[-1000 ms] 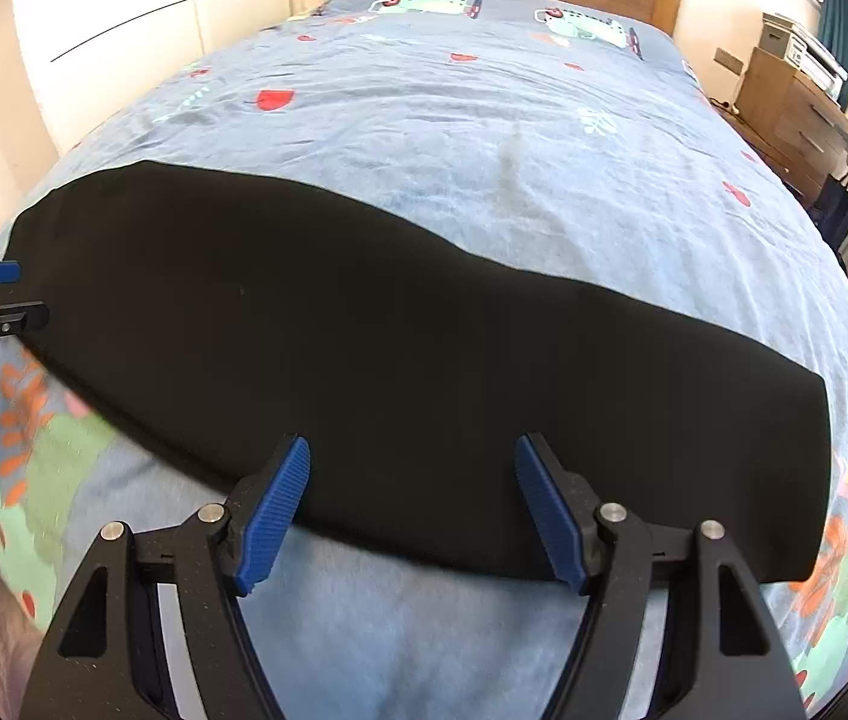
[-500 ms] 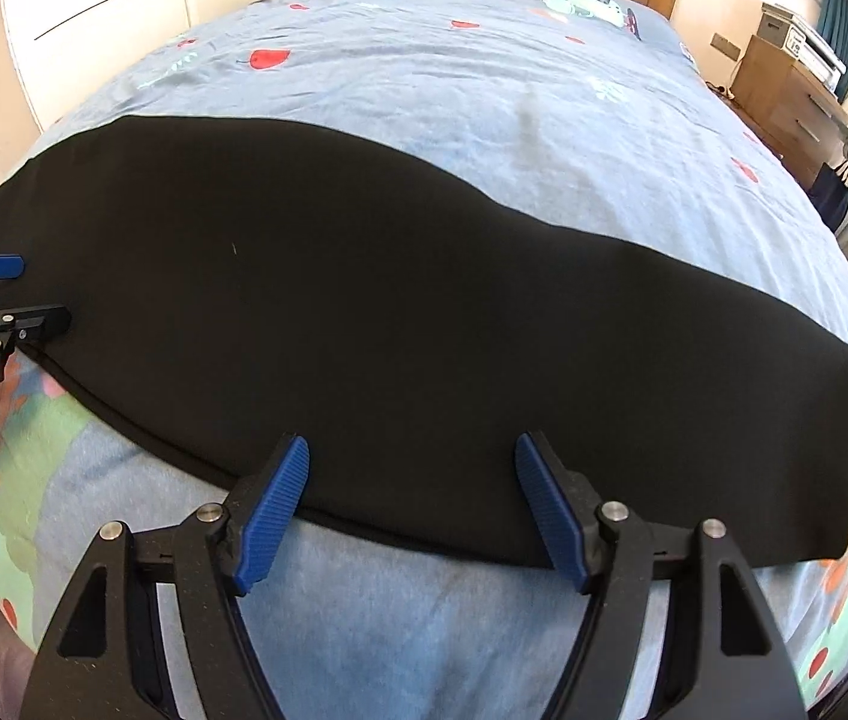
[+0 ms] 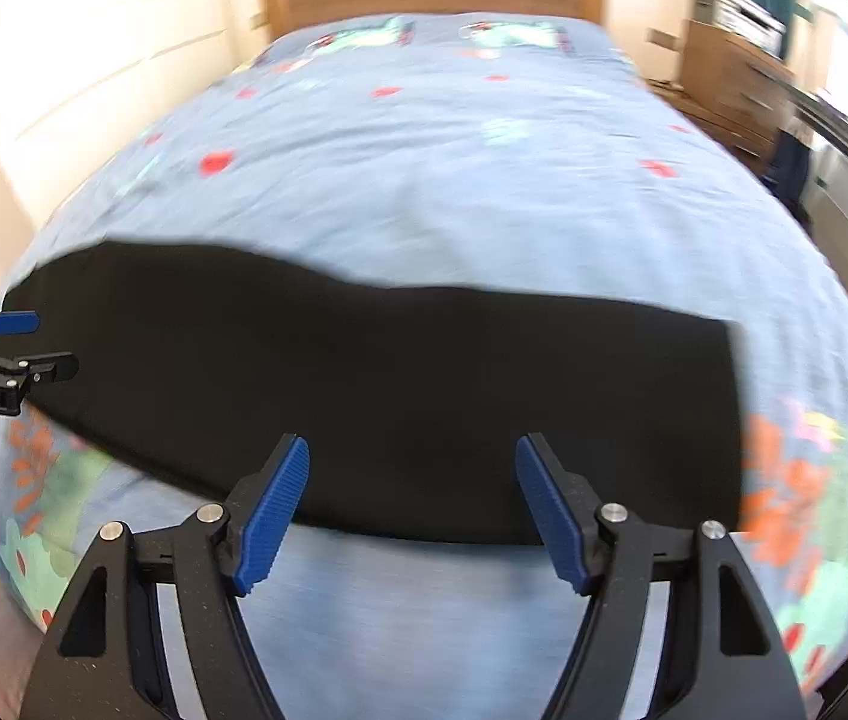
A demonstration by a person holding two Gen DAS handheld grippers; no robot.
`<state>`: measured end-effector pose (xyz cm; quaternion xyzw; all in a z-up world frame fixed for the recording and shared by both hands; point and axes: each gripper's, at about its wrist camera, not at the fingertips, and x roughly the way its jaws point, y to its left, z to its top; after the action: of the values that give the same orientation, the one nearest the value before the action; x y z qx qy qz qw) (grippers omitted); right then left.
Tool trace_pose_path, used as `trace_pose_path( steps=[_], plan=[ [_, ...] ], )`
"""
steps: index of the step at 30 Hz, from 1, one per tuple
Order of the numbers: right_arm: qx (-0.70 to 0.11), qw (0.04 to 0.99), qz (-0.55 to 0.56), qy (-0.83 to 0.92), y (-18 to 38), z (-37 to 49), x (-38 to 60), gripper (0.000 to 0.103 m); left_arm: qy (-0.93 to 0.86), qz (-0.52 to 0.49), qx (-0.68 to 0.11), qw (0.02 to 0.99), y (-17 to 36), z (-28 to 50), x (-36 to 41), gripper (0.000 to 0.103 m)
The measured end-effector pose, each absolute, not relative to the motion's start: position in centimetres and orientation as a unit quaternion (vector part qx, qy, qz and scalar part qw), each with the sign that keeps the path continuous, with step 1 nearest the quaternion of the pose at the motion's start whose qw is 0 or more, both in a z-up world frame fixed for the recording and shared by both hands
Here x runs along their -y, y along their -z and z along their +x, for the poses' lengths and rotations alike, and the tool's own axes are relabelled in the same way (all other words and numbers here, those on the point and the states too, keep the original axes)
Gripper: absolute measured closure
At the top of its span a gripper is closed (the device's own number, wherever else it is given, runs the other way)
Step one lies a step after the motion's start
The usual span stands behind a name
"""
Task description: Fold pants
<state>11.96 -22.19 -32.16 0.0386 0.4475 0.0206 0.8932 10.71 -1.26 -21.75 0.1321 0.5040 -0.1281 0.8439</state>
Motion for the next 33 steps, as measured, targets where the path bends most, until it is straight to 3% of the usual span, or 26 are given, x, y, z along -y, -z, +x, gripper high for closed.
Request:
trace_pose_path(
  steps=[6,11,17,21,33],
  plan=[
    [-0.467,0.877,0.105,0.038,32.1,10.8,31.4,0.006,0.192,0.175,-0.485,0.835,20.5,12.4,10.8,0.002],
    [-0.484,0.863,0.139,0.048,33.9,10.6,34.9,0.006,0.218,0.192,-0.506,0.812,22.9,18.0,16.9,0.002],
    [-0.505,0.851,0.141,0.034,36.0,11.6,35.3,0.007,0.211,0.237,-0.553,0.770,28.3,23.4,17.7,0.001],
    [-0.508,0.847,0.151,0.028,36.9,11.5,35.5,0.007,0.228,0.222,-0.565,0.761,28.9,24.5,17.0,0.001],
    [-0.499,0.848,0.178,0.019,35.2,10.7,35.3,0.007,0.358,0.333,-0.524,0.697,23.4,24.2,20.4,0.001]
  ],
)
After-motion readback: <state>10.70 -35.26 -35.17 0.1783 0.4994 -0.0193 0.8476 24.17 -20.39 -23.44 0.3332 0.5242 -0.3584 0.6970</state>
